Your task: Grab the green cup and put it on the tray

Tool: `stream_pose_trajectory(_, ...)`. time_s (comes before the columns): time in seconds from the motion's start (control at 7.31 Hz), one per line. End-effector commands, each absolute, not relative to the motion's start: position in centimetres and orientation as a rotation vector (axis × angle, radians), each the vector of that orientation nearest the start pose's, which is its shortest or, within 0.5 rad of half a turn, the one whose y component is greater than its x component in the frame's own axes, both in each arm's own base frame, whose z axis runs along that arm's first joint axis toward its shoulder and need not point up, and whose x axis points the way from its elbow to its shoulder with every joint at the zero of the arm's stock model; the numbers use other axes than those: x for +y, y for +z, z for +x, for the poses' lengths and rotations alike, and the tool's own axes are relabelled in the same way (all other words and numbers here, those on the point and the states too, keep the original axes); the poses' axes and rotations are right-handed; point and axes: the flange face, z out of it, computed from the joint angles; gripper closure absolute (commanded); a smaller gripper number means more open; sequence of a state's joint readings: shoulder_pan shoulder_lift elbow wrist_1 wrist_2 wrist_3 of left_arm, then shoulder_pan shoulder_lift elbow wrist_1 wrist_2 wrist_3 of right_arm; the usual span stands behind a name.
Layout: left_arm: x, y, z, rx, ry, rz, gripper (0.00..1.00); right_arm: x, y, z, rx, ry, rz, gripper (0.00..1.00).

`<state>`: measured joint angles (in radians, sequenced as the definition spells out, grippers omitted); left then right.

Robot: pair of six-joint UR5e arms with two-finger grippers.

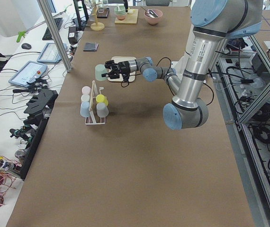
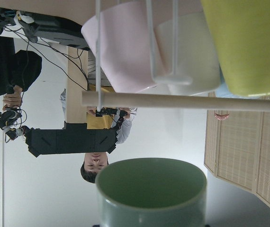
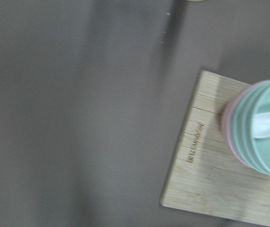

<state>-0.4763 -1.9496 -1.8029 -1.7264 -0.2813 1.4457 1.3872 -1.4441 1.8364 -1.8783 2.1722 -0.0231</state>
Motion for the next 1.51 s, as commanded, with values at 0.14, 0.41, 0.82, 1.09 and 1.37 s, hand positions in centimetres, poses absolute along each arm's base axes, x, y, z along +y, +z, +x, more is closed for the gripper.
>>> stream_pose_trajectory(0.14, -44.8, 24.4, 39.3, -1.229, 1.439, 1.020, 0.92, -44.3, 60.6, 8.1, -0.591, -0.054, -0.066, 0.00)
stream_pose_trajectory(0.41, -45.0, 23.7, 42.2, -0.765, 1.212, 1.336, 0.93, -39.1, 64.9, 9.2, -0.608, -0.033, -0.012, 0.00)
stream_pose_trajectory(0.82, -46.0, 24.2, 50.6, 0.026, 0.842, 1.521, 0.93, -37.2, 66.1, 8.7, -0.658, 0.060, -0.015, 0.00)
stream_pose_trajectory(1.09, -46.1, 24.7, 55.0, 0.319, 0.710, 1.545, 0.93, -37.9, 65.7, 8.6, -0.661, 0.072, -0.011, 0.00)
stream_pose_trajectory(1.37, -44.9, 22.8, 57.0, 0.690, 0.612, 1.509, 0.93, -38.4, 65.5, 8.6, -0.660, 0.070, -0.003, 0.00)
